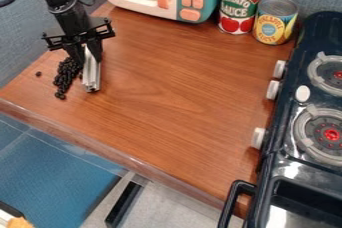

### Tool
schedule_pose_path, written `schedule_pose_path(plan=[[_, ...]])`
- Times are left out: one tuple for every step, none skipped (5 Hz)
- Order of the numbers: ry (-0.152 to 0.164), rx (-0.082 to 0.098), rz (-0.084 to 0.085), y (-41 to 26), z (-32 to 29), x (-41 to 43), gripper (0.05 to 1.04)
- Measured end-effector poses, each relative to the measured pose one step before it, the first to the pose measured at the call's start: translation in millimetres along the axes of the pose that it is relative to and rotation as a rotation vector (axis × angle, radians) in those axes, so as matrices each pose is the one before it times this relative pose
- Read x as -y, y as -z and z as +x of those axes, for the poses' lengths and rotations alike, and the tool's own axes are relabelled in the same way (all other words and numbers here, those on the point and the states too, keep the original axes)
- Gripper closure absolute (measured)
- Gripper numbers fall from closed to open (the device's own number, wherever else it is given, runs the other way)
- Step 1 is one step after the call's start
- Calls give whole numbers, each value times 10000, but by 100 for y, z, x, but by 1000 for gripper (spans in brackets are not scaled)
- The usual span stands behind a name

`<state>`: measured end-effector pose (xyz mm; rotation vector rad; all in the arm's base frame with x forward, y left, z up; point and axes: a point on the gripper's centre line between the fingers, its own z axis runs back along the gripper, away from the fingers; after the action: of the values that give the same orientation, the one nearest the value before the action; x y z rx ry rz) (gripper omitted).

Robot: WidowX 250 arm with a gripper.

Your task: Sweep into pile

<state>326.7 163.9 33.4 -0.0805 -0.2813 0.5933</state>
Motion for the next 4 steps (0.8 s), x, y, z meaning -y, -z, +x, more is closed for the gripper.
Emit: schedule_pose_path(plan=[[125, 115, 54, -119, -118, -295, 745], [-9, 40, -266, -737, -237, 743, 745], [142, 154, -486, -1278, 96, 2182, 745], [630, 16, -311, -301, -430, 3337, 745]])
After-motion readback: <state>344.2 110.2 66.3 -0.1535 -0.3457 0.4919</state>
